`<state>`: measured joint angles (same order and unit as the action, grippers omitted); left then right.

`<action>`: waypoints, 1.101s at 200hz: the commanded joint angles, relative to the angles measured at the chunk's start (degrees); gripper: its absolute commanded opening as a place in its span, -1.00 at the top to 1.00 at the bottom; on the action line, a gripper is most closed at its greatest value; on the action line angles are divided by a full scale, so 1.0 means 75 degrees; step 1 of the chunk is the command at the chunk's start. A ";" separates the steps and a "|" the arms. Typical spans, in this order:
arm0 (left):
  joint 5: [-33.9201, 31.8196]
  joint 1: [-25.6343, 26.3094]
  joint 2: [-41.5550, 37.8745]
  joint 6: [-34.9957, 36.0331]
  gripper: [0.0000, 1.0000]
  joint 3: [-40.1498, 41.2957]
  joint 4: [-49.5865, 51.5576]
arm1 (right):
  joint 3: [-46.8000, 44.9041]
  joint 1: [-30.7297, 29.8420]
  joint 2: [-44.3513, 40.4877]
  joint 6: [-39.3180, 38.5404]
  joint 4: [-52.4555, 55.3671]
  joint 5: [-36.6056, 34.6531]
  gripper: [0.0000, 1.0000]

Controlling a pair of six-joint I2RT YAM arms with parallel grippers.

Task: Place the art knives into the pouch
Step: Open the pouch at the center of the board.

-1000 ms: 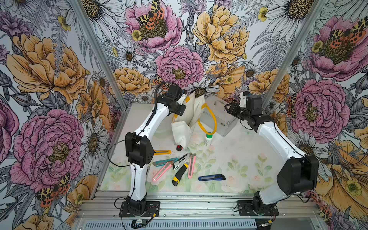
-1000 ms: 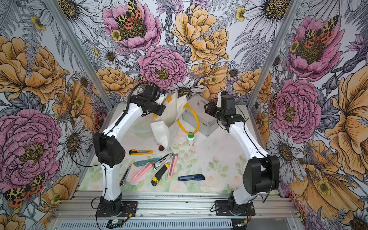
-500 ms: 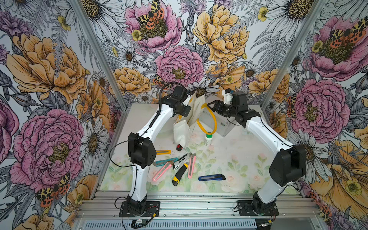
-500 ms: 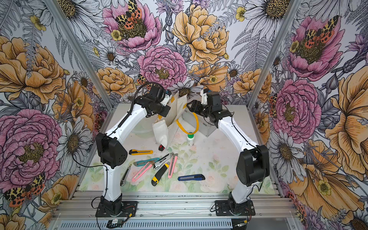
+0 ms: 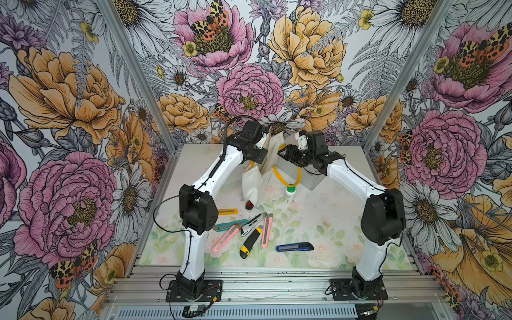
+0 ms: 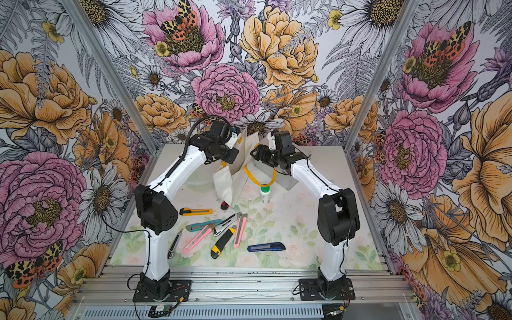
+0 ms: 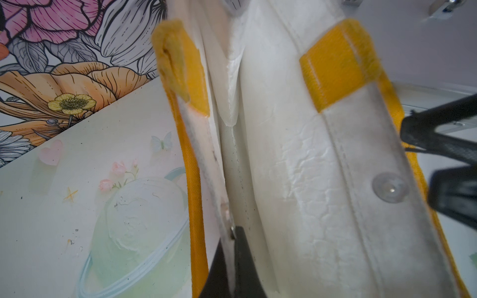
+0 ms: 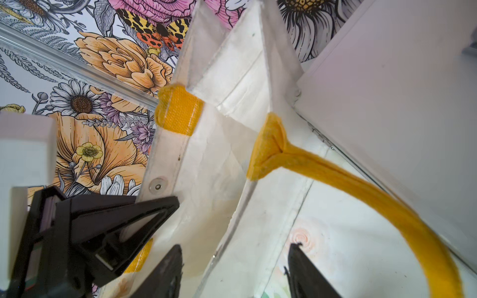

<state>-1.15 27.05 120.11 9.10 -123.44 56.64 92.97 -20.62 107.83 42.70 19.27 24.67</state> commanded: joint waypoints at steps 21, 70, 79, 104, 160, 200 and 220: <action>0.0024 0.0059 -0.0087 -0.0005 1.00 0.0193 -0.0133 | 0.0403 -0.0084 0.0410 0.0294 -0.0047 -0.0209 0.09; 0.0056 0.0064 -0.0275 -0.0047 1.00 0.0249 -0.0123 | 0.0772 -0.0121 0.0731 0.0202 -0.0041 -0.0079 0.12; 0.0059 0.0087 -0.0300 -0.0065 1.00 0.0262 -0.0128 | 0.0884 -0.0147 0.0817 0.0200 -0.0040 -0.0024 0.18; -0.0034 0.0169 -0.0363 -0.0077 1.00 0.0276 -0.0120 | 0.1110 -0.0195 0.1007 0.0192 -0.0035 0.0040 0.20; 0.0035 0.0237 -0.0470 -0.0058 1.00 0.0181 -0.0134 | 0.1209 -0.0271 0.1336 0.0310 -0.0034 0.0109 0.23; -0.0004 0.0273 -0.0453 -0.0051 1.00 0.0182 -0.0134 | 0.1261 -0.0302 0.1405 0.0262 -0.0024 0.0078 0.66; -0.0078 0.0267 -0.0484 -0.0018 1.00 0.0171 -0.0134 | 0.1279 -0.0298 0.1281 0.0100 0.0007 -0.0026 1.00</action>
<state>-1.15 28.38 119.33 9.08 -122.17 56.18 100.68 -22.50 117.16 44.93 19.53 25.17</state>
